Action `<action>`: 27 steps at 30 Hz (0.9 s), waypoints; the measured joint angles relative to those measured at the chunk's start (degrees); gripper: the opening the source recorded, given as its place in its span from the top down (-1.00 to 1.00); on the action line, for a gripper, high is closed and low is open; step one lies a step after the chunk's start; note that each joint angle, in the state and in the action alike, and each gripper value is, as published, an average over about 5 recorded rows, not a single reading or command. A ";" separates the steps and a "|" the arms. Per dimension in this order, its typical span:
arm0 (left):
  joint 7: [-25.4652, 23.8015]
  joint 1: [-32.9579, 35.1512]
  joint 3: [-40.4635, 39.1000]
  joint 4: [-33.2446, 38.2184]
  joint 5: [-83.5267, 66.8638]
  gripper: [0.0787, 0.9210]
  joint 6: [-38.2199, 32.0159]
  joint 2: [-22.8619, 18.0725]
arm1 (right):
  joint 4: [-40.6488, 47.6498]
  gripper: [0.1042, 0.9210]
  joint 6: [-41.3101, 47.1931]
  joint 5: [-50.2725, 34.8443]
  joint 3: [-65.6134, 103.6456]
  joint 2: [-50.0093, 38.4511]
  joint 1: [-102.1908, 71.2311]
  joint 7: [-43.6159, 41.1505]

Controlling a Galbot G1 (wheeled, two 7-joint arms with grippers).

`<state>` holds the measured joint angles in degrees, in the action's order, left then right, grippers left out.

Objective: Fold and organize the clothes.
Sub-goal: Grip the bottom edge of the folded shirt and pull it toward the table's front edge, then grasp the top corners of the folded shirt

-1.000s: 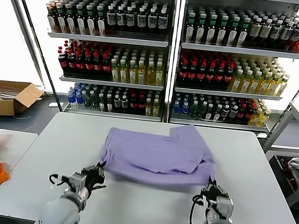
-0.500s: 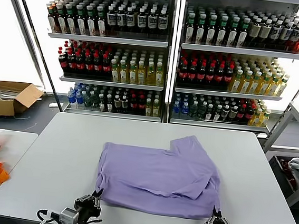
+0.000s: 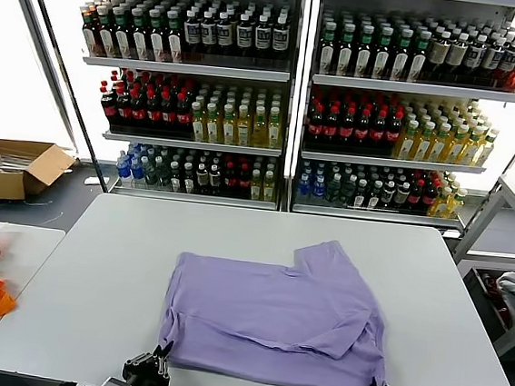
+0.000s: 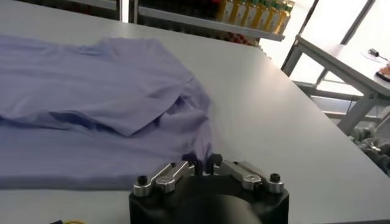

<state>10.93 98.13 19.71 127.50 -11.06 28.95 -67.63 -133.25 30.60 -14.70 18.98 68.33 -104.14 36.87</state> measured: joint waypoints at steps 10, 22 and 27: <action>-0.06 1.61 0.49 5.68 -1.39 0.11 1.08 -1.80 | -3.88 -0.34 -1.97 0.76 1.89 1.55 1.64 -0.91; -2.29 -4.44 6.48 8.17 -2.18 -0.68 -1.68 -1.75 | -1.18 -0.76 -8.55 1.34 8.63 1.28 13.10 -8.00; -5.56 -10.28 7.95 5.15 -2.59 -0.76 -2.04 0.07 | 3.05 -0.76 -9.00 0.62 9.97 -1.73 20.00 -15.95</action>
<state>5.36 87.85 27.66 132.65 -13.65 26.91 -67.56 -130.21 21.60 -14.07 28.95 66.60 -84.13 20.91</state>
